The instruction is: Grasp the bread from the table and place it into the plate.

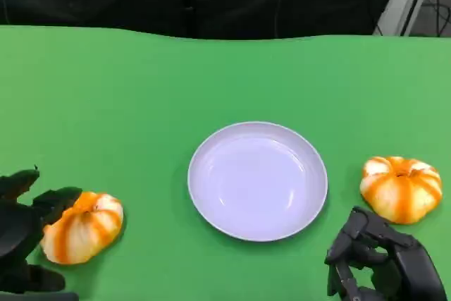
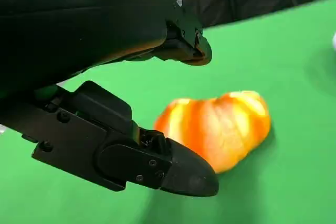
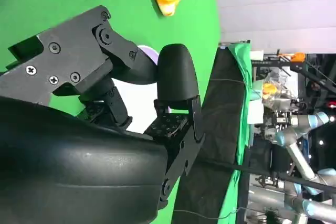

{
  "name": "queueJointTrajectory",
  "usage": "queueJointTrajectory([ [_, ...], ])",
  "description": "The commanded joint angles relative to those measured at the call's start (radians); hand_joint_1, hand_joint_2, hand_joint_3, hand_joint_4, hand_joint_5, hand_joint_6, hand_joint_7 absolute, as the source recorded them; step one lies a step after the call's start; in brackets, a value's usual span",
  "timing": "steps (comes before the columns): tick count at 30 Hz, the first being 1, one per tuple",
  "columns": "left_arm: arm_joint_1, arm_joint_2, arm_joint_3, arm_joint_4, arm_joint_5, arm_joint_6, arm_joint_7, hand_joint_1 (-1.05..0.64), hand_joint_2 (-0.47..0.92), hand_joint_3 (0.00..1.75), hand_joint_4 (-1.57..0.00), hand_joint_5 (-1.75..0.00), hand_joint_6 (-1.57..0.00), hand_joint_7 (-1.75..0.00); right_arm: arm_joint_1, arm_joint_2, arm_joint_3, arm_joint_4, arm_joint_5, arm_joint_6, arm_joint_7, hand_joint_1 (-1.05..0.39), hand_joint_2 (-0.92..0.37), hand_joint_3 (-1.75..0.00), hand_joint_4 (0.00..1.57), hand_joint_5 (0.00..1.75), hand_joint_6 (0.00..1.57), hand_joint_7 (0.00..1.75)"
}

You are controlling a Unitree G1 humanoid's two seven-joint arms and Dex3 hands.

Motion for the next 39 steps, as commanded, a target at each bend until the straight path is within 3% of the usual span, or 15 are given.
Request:
queueJointTrajectory([
  [1, -0.052, 0.034, -0.05, 0.069, 0.001, 0.041, 0.019, -1.02, 0.92, 0.19, -0.17, -0.02, -0.32, 0.0, 0.0, -0.005, -0.003, -0.006, -0.003, -0.004, -0.012, -0.13, -0.63, -1.1, 0.82, 1.75, 0.75, 1.54],
  [10, -0.117, 0.05, -0.128, 0.173, -0.03, 0.05, 0.055, -1.02, 0.92, 0.2, -0.18, -0.02, -0.32, 0.0, 0.001, -0.008, -0.002, -0.007, -0.012, -0.008, -0.019, -0.13, -0.63, -1.09, 0.82, 1.75, 0.75, 1.54],
  [21, -0.21, 0.01, -0.227, 0.322, -0.075, 0.044, 0.128, -1.0, 0.92, 0.22, -0.23, -0.03, -0.35, -0.02, 0.003, -0.009, 0.001, -0.005, -0.002, -0.011, -0.013, -0.14, -0.63, -1.09, 0.82, 1.75, 0.75, 1.54],
  [39, -0.255, -0.029, -0.3, 0.357, -0.119, 0.097, 0.11, -0.94, 0.92, 0.26, -0.27, -0.02, -0.4, -0.02, -0.001, -0.009, -0.001, 0.001, 0.002, -0.018, -0.009, -0.14, -0.63, -1.09, 0.81, 1.75, 0.75, 1.54],
])
